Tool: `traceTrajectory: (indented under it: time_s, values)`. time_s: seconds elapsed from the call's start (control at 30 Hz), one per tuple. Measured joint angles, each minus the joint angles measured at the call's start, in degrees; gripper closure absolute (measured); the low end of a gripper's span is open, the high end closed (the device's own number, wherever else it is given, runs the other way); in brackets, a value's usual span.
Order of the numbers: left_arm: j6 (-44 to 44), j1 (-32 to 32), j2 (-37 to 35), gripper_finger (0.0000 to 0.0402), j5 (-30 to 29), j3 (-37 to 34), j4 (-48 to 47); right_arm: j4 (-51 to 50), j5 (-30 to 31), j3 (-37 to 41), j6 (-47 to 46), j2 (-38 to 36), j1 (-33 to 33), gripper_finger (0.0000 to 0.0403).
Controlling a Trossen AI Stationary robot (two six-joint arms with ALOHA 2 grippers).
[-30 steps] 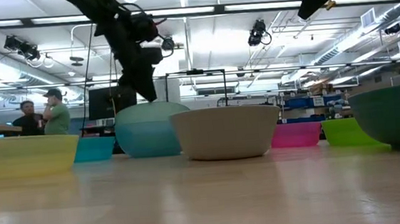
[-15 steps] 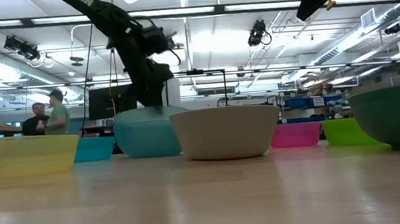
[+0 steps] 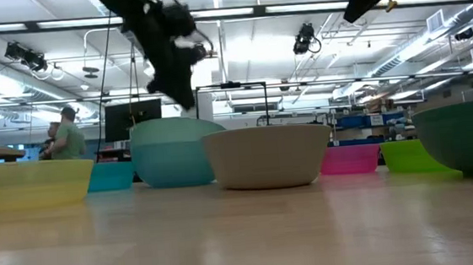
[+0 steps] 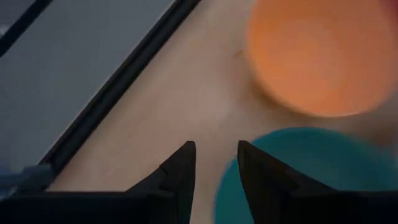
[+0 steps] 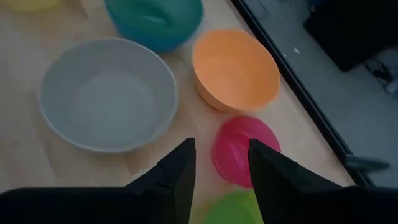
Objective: Nest bowls inside each other
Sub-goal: Stack the orange bowl on top of the dark green bowl
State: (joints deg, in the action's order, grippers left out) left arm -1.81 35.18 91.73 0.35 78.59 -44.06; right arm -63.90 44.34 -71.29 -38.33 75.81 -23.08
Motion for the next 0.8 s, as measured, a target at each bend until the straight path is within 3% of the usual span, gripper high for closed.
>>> traceTrajectory:
  time_s: [0.2, 0.3, 0.57, 0.8]
  values:
    - [-0.7, -4.5, -10.0, 0.0273, 8.8, 3.1, -4.1, 16.6, -4.1, 3.9, 9.4, 0.0, 3.5, 0.0268]
    - [-3.2, -8.9, -14.4, 0.0273, 9.4, 3.0, -6.5, 26.8, -8.6, 6.8, 13.4, 0.0, 6.4, 0.0268]
    - [-13.8, -24.5, -20.0, 0.0273, 1.4, 1.8, -10.0, 38.0, -10.4, 10.3, 17.1, 0.0, 15.9, 0.0268]
    - [-23.2, -36.7, -20.6, 0.0273, -5.5, 1.8, -12.6, 45.6, -27.0, 11.4, 24.3, 0.9, 28.8, 0.0269]
